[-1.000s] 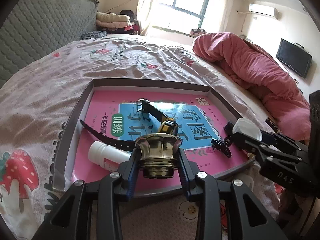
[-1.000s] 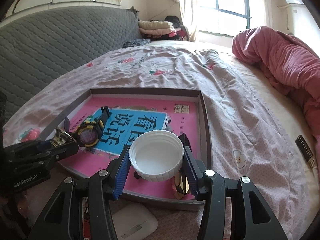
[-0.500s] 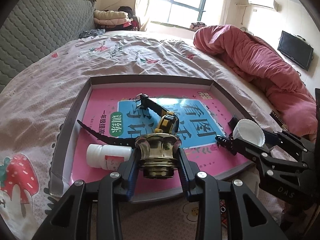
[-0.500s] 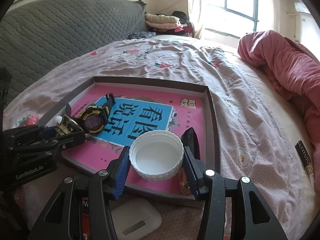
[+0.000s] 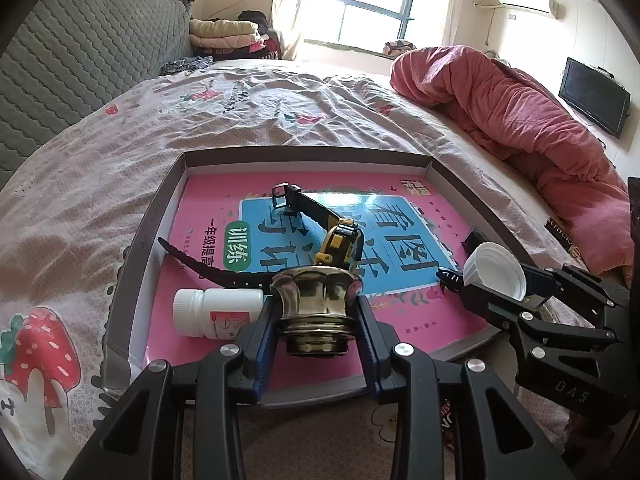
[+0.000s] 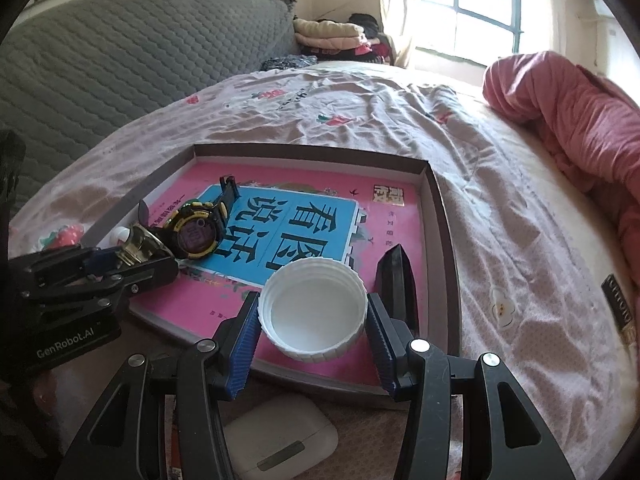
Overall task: Organize rigid objects
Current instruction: 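Carry the gold fitting and white cap over the box with both tools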
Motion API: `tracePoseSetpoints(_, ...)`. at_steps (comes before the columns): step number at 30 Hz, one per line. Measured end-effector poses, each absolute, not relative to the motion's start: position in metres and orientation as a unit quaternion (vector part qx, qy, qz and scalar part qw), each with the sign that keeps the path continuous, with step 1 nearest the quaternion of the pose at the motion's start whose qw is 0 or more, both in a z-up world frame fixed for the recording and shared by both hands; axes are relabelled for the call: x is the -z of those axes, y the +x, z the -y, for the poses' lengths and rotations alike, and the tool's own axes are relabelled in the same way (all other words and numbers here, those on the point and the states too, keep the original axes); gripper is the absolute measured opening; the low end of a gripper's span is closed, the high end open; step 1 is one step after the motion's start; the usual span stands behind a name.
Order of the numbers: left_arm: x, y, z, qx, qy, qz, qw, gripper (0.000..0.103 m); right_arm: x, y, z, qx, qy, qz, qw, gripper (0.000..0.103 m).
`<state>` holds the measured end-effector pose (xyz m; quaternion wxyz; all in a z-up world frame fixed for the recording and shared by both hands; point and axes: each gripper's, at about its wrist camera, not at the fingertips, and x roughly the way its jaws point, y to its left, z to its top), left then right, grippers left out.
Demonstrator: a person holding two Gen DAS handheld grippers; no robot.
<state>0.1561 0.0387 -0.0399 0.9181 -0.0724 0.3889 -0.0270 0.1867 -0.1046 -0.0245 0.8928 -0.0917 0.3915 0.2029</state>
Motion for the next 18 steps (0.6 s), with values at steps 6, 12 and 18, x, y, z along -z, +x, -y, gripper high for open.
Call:
tracePoseSetpoints(6,0.0397,0.1555,-0.0381,0.025,-0.072,-0.388,0.919,0.037,0.0245,0.1869,0.1055,-0.200,-0.090,-0.394,0.893,0.052)
tracePoseSetpoints(12,0.0398,0.1554,-0.0381,0.024,-0.072,-0.388,0.919,0.037,0.0245,0.1869,0.1067,-0.202,-0.083,-0.398,0.891,0.052)
tracePoseSetpoints(18,0.0394,0.1544,-0.0353,0.022,-0.067,-0.387,0.919,0.037,0.0253,0.1883,0.1073,-0.203,-0.081,-0.402,0.889,0.052)
